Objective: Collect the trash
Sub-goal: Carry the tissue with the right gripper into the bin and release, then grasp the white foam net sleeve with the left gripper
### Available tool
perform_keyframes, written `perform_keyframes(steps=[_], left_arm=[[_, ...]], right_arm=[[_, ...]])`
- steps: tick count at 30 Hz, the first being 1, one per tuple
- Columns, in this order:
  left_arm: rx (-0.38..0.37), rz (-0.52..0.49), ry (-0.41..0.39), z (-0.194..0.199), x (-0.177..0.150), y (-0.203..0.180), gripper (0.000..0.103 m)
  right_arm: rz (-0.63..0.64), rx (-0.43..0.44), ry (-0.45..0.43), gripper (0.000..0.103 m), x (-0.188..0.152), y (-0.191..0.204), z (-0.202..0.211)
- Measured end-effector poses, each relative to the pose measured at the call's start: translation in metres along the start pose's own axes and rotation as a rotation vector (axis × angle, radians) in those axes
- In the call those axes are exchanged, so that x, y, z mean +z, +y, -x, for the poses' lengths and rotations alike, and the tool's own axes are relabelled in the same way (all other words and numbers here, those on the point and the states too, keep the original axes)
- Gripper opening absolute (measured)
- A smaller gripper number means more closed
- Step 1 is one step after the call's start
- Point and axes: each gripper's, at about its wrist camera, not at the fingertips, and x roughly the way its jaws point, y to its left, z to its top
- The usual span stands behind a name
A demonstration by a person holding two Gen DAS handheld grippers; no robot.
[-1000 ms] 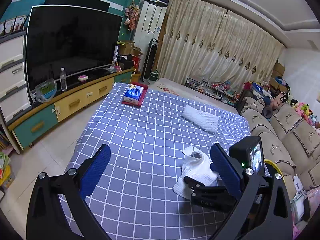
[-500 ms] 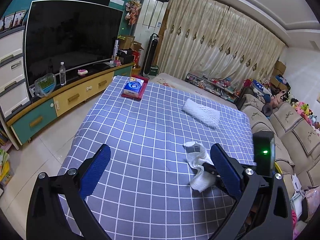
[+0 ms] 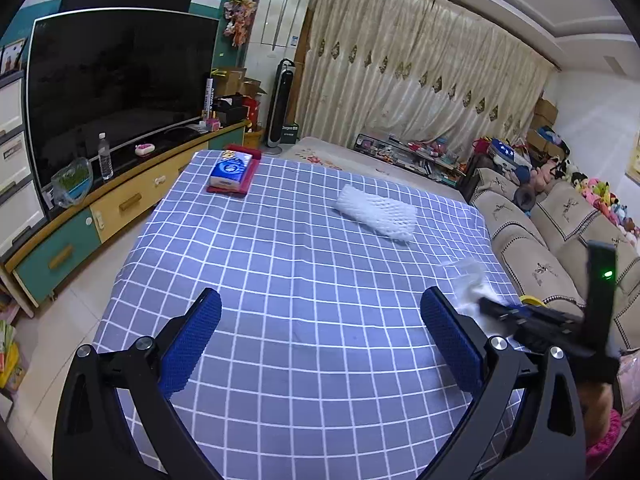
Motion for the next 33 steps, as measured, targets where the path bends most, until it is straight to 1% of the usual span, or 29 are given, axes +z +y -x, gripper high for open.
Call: perform_keyframes(steps=[5, 8, 11, 14, 15, 16, 17, 18, 19, 20, 24, 30, 33], left_arm=[[-0.011, -0.031, 0.01, -0.01, 0.003, -0.018, 0.098], [-0.024, -0.056, 0.022, -0.022, 0.006, -0.029, 0.098], [-0.028, -0.096, 0.045, -0.039, 0.011, -0.042, 0.098], [-0.05, -0.132, 0.066, -0.06, 0.018, -0.06, 0.098], [-0.047, -0.146, 0.065, -0.063, 0.019, -0.065, 0.098], [-0.046, -0.165, 0.064, -0.069, 0.021, -0.073, 0.098], [-0.05, -0.176, 0.063, -0.072, 0.022, -0.078, 0.098], [-0.062, -0.187, 0.066, -0.078, 0.024, -0.084, 0.098], [-0.07, -0.196, 0.072, -0.084, 0.026, -0.09, 0.098], [-0.074, -0.204, 0.078, -0.091, 0.028, -0.096, 0.098], [-0.082, -0.214, 0.113, -0.12, 0.038, -0.113, 0.098], [-0.038, -0.254, 0.135, -0.182, 0.06, -0.134, 0.098], [-0.033, -0.252, 0.171, -0.22, 0.076, -0.137, 0.098]], right_arm=[[-0.094, -0.121, -0.07, 0.012, -0.006, -0.064, 0.037], [-0.199, -0.239, -0.099, 0.012, -0.017, -0.122, 0.057], [-0.295, -0.346, -0.104, 0.015, -0.032, -0.176, 0.069], [-0.348, -0.433, -0.074, 0.017, -0.045, -0.216, 0.068], [-0.359, -0.444, -0.064, 0.021, -0.049, -0.224, 0.066], [-0.365, -0.457, -0.047, 0.038, -0.052, -0.231, 0.062], [-0.37, -0.476, -0.037, 0.049, -0.055, -0.24, 0.06], [-0.374, -0.502, -0.047, 0.065, -0.057, -0.243, 0.061], [-0.373, -0.518, -0.055, 0.07, -0.059, -0.247, 0.064], [-0.368, -0.531, -0.07, 0.07, -0.06, -0.249, 0.067], [-0.385, -0.514, -0.11, 0.071, -0.059, -0.255, 0.074], [-0.373, -0.494, -0.099, 0.072, -0.06, -0.256, 0.067], [-0.372, -0.486, -0.09, 0.072, -0.061, -0.256, 0.065]])
